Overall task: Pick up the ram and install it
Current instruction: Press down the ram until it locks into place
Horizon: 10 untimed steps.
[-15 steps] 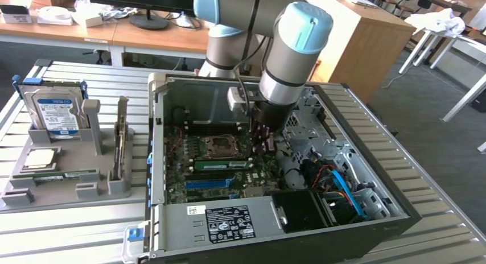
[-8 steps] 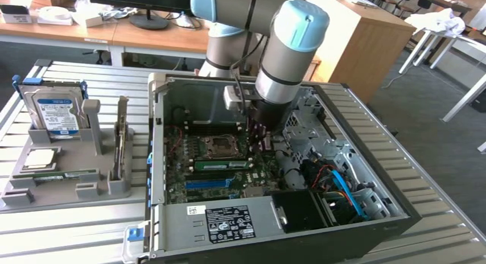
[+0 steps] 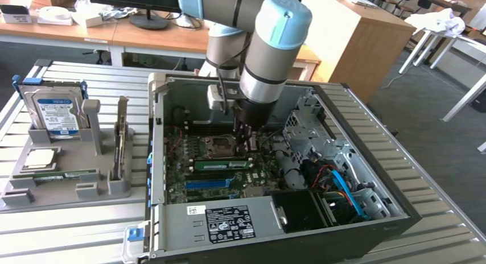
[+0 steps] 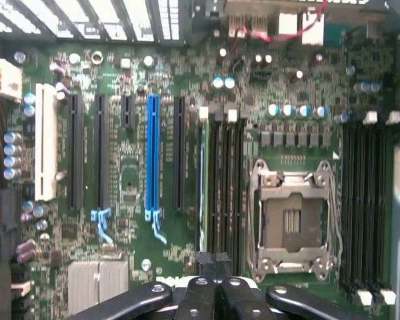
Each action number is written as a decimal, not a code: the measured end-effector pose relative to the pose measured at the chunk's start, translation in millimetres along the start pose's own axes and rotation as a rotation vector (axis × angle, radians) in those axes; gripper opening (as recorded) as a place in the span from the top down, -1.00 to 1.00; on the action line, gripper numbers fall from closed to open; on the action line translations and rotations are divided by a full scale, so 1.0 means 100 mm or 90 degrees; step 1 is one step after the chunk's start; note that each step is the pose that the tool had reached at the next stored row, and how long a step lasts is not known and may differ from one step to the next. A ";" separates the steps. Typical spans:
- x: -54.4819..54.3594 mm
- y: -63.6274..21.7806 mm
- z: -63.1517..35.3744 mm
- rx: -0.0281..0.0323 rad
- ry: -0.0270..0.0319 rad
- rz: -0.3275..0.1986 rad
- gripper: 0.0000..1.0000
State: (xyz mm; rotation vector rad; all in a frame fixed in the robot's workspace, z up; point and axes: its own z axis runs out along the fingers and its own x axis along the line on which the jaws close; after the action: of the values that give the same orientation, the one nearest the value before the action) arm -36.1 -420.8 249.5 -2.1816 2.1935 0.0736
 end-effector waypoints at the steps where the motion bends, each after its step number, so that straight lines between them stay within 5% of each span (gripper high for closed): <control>1: 0.00 0.024 0.000 0.0000 0.0000 0.000 0.80; 10: 0.00 0.224 0.005 0.0000 0.0000 0.000 0.80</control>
State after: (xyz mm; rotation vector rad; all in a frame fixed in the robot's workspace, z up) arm -58.6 -420.8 249.0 -2.1814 2.1937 0.0736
